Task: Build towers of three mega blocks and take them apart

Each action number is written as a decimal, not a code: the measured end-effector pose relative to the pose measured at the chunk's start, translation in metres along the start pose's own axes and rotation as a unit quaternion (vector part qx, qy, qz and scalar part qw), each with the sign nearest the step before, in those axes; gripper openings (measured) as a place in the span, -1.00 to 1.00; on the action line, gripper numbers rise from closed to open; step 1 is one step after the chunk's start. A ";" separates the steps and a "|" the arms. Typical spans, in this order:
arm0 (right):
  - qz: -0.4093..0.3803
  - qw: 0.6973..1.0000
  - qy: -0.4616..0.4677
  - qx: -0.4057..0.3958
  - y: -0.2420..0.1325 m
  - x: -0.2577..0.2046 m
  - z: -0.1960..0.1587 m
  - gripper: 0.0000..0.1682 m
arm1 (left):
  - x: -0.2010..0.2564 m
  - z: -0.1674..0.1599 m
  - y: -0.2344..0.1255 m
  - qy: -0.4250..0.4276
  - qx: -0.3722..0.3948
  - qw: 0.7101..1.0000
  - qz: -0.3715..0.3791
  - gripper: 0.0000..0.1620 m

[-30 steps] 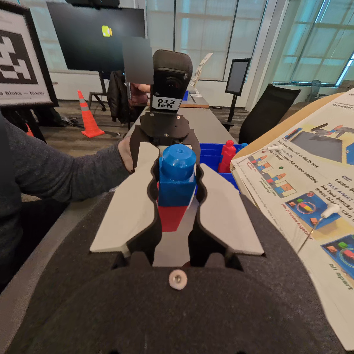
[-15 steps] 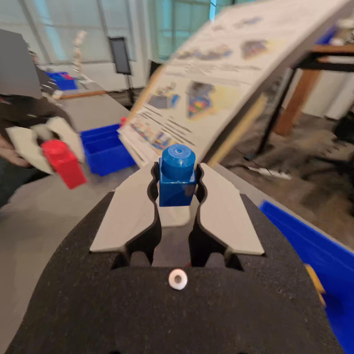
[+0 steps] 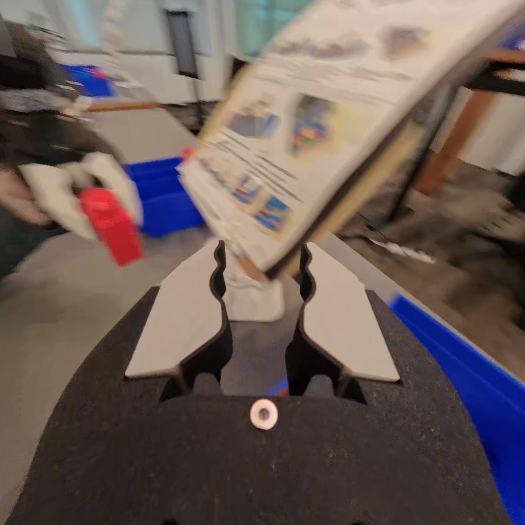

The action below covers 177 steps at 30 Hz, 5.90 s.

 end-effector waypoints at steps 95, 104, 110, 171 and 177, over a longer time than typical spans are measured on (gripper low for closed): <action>0.283 0.953 -0.091 0.060 0.077 -0.165 0.040 -0.64 | 0.021 0.005 0.010 0.057 0.023 0.998 -0.030 -0.56; 0.191 0.975 -0.067 0.093 0.046 -0.112 0.054 -0.66 | 0.016 0.011 -0.005 0.061 0.034 0.997 -0.010 -0.51; 0.023 0.999 -0.024 0.022 -0.004 -0.008 0.010 -0.66 | 0.004 0.016 -0.025 0.057 0.049 0.997 0.026 -0.60; 0.163 0.982 -0.075 -0.053 0.091 -0.128 0.011 -0.90 | -0.277 -0.150 -0.196 -0.276 0.059 0.802 0.527 -0.33; 0.165 0.982 -0.076 -0.053 0.093 -0.129 0.009 -0.90 | -0.282 -0.151 -0.195 -0.271 0.060 0.803 0.527 -0.56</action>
Point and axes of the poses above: each gripper's, where its closed fingertips meet, y out along the fingers, z out of its top, x = y × z across the jaws, the point moved 2 cm from there along -y, back along the fingers, and after that the axes turned 13 degrees about -y, right-handed, at the moved point
